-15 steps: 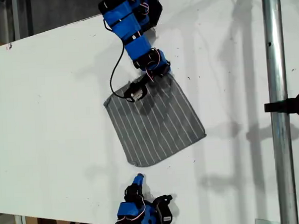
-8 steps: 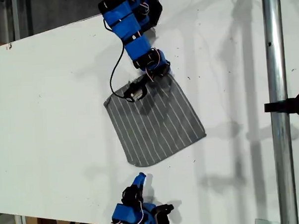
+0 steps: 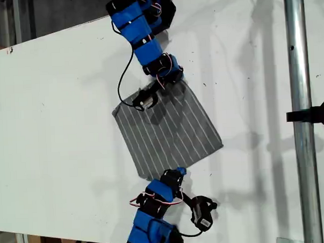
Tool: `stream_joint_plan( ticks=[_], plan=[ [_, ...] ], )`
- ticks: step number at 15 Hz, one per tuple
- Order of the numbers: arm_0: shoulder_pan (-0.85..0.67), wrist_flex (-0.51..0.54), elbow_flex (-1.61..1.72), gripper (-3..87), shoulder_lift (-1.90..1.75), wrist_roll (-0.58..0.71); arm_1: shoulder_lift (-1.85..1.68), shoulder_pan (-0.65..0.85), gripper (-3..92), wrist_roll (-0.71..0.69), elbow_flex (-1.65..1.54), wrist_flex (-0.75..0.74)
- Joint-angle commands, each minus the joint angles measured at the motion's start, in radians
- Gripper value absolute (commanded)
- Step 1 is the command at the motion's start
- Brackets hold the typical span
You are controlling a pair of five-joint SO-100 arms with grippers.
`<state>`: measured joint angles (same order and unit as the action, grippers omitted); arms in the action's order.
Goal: Grasp corners of a towel and fold twice.
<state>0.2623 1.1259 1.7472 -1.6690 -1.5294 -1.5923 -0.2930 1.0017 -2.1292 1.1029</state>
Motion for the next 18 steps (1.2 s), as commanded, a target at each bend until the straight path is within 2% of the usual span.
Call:
stream_joint_plan(
  ticks=[1,3,4,6,7,9,14,18],
  plan=[
    [0.055,0.005,-0.193,-2.7,0.086,0.043,-0.009,0.014,-0.1,-0.015,0.04,-0.014],
    [0.078,0.026,-0.331,-2.6,0.169,0.08,-0.009,0.014,-0.1,-0.015,0.04,-0.015],
    [0.08,0.031,-0.367,0.3,0.198,0.097,-0.011,0.012,-0.1,-0.015,0.04,-0.015],
    [0.086,0.018,-0.379,21.1,0.215,0.112,-0.011,0.009,-0.1,-0.015,0.041,-0.015],
    [0.086,0.018,-0.379,26.3,0.213,0.109,-0.011,0.009,-0.1,-0.015,0.041,-0.015],
    [0.087,0.015,-0.374,29.1,0.219,0.117,-0.012,0.008,-0.1,-0.015,0.041,-0.014],
    [0.118,-0.028,-0.434,27.6,0.397,0.094,-0.017,0.008,-0.1,-0.015,0.041,-0.014],
    [0.121,-0.02,-0.56,26.4,0.523,0.101,-0.021,0.005,-0.1,-0.015,0.041,-0.011]
  ],
)
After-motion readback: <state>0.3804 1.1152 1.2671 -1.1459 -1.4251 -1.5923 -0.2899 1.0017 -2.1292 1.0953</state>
